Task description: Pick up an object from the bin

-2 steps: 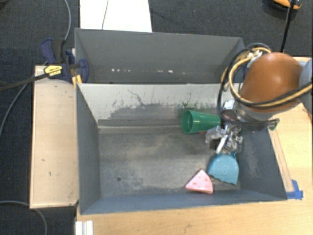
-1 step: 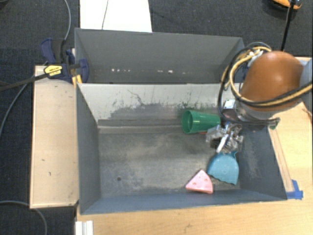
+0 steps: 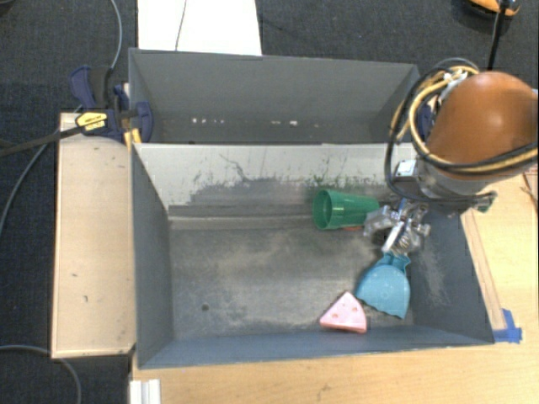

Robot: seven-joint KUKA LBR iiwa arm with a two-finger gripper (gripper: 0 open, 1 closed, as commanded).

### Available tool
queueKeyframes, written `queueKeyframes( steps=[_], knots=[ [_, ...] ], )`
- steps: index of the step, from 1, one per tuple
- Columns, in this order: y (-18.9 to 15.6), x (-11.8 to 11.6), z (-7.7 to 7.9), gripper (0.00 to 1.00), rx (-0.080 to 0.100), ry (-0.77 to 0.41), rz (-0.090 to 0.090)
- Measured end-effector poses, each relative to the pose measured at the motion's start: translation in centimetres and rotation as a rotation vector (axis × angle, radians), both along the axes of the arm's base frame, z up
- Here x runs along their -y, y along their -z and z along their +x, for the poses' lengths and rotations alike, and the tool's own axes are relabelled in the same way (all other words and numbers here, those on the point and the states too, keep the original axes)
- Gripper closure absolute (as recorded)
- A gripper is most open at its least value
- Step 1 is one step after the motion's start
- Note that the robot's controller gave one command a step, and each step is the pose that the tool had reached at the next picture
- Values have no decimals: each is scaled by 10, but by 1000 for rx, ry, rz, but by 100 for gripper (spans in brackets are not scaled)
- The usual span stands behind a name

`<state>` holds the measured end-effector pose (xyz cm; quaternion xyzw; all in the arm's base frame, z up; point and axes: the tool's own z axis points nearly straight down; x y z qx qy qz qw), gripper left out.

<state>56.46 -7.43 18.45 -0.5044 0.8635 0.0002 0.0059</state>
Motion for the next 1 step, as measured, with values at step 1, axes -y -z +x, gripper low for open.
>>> queueKeyframes(
  steps=[1],
  knots=[
    [-54, 1, -11, 100, -7, -3, 4]
  ],
)
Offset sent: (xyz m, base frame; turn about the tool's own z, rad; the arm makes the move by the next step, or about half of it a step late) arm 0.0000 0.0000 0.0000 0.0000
